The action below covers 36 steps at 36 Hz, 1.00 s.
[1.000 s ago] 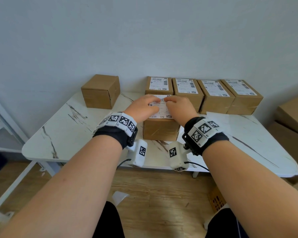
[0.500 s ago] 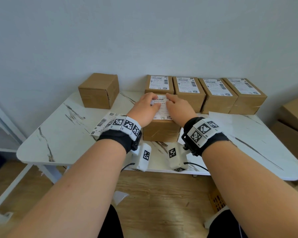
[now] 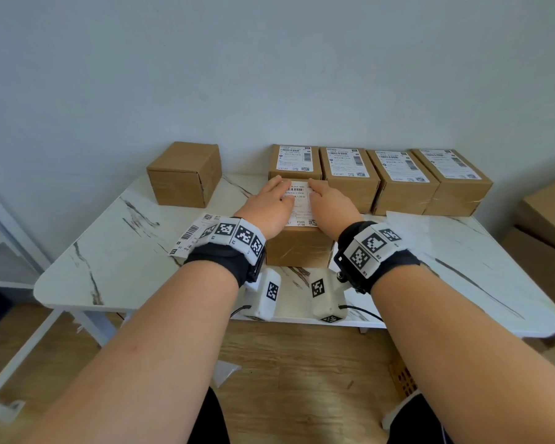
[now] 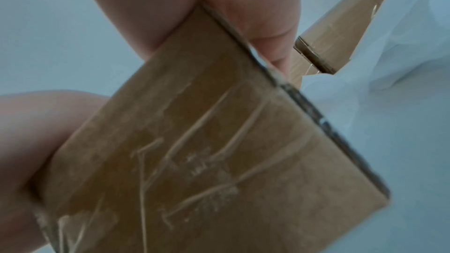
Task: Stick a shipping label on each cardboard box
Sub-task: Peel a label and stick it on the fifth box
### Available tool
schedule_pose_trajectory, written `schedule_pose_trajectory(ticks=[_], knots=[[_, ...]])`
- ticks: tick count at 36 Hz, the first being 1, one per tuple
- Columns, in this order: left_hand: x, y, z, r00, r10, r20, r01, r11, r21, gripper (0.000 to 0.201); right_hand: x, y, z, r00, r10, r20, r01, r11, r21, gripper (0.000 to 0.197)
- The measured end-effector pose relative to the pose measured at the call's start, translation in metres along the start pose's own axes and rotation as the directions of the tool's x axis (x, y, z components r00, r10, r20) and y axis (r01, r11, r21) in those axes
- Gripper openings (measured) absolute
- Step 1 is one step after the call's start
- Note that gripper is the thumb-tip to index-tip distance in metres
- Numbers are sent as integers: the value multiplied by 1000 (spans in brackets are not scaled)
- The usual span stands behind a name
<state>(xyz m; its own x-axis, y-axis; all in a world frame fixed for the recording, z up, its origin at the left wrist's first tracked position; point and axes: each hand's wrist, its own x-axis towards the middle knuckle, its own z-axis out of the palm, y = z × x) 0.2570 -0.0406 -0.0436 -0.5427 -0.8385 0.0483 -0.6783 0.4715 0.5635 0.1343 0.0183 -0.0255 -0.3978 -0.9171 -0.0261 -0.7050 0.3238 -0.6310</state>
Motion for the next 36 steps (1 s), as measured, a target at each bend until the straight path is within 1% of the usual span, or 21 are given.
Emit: schedule_pose_trajectory(ticks=[4,8,11,13,15,17,20,22,25,28,31,33,34,36], knots=[[0,2,-1,999,-40,3,40,998,52,51,-10,1,-5,999,-34,-15,34,999,-28,47],[-4,4,-1,996,-84,-31,87,990,112,53,-22,6,-8,997,-71,-22,71,997,15,45],[-12,11,-2,987,-117,-113,136,975,173,51,-34,10,-10,996,-83,-44,86,993,76,42],[-19,17,-2,973,-120,-195,164,961,223,47,-43,12,-12,995,-95,-38,98,991,96,43],[-22,20,0,955,-93,-282,162,959,231,41,-52,14,-13,994,-111,-14,111,989,92,47],[-23,17,2,949,-66,-307,129,973,190,38,-59,15,-14,993,-115,13,114,990,83,54],[-25,9,-2,962,-38,-270,69,992,106,40,-66,17,-14,992,-117,41,113,990,87,61],[-29,8,-6,973,-22,-231,43,995,86,42,-68,18,-13,992,-116,57,109,988,110,63],[-33,9,-8,989,-32,-142,44,996,83,44,-67,16,-11,991,-118,66,107,983,148,63],[-41,11,-8,996,-41,-78,44,998,36,46,-66,14,-8,991,-117,68,105,982,157,62],[-51,12,-7,994,-101,-38,99,994,-42,50,-66,15,-5,995,-91,35,80,965,251,63],[-56,12,-6,988,-155,-10,154,985,-76,59,-68,17,-5,999,-43,-7,43,948,315,64],[-58,12,-6,986,-168,-11,167,982,-91,61,-68,19,-5,1000,-14,-26,22,943,331,65],[-61,10,-7,984,-171,-56,162,978,-135,59,-70,21,-6,998,7,-55,11,947,321,61]])
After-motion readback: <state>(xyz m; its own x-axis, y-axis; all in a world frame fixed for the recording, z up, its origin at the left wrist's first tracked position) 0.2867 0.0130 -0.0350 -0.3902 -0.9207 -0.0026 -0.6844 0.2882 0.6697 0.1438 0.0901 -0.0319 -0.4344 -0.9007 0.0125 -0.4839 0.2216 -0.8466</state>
